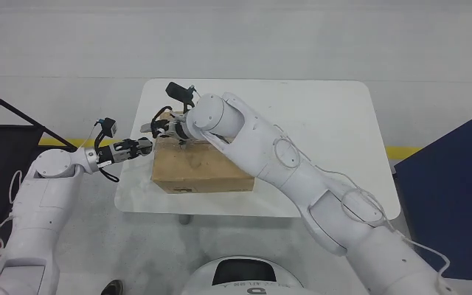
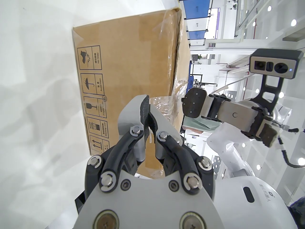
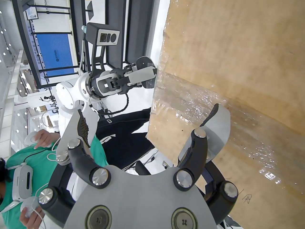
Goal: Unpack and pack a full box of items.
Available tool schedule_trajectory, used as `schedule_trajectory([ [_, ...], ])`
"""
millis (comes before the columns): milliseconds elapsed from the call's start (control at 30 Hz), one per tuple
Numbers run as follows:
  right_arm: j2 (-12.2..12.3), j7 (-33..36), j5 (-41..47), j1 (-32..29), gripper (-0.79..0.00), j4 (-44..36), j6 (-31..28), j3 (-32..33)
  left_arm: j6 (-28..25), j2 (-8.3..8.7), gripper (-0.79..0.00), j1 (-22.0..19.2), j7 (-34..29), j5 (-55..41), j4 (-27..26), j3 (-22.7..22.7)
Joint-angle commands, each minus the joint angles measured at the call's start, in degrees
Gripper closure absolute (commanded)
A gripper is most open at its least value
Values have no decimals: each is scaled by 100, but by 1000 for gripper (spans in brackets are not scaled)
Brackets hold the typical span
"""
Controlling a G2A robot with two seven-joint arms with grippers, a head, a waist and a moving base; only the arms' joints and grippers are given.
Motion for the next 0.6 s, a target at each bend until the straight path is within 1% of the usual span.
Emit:
schedule_trajectory([
  [0, 0, 0, 0, 0, -785, 0, 0, 0, 0, 0, 0, 0, 0, 0, 0, 0],
  [100, 11, -25, 67, -126, -785, -6, -274, 58, 0, 0, 0, 0, 0, 0, 0, 0],
  [200, -46, -5, 186, -118, -785, 80, -490, 44, 0, 0, 0, 0, 0, 0, 0, 0],
  [267, -115, -73, 249, -59, -785, 245, -585, 3, 0, 0, 0, 0, 0, 0, 0, 0],
  [433, -323, -180, 540, 104, -785, 632, -1130, -76, 0, 0, 0, 0, 0, 0, 0, 0],
  [567, -502, -122, 709, 266, -785, 1076, -1350, -180, 0, 0, 0, 0, 0, 0, 0, 0],
])
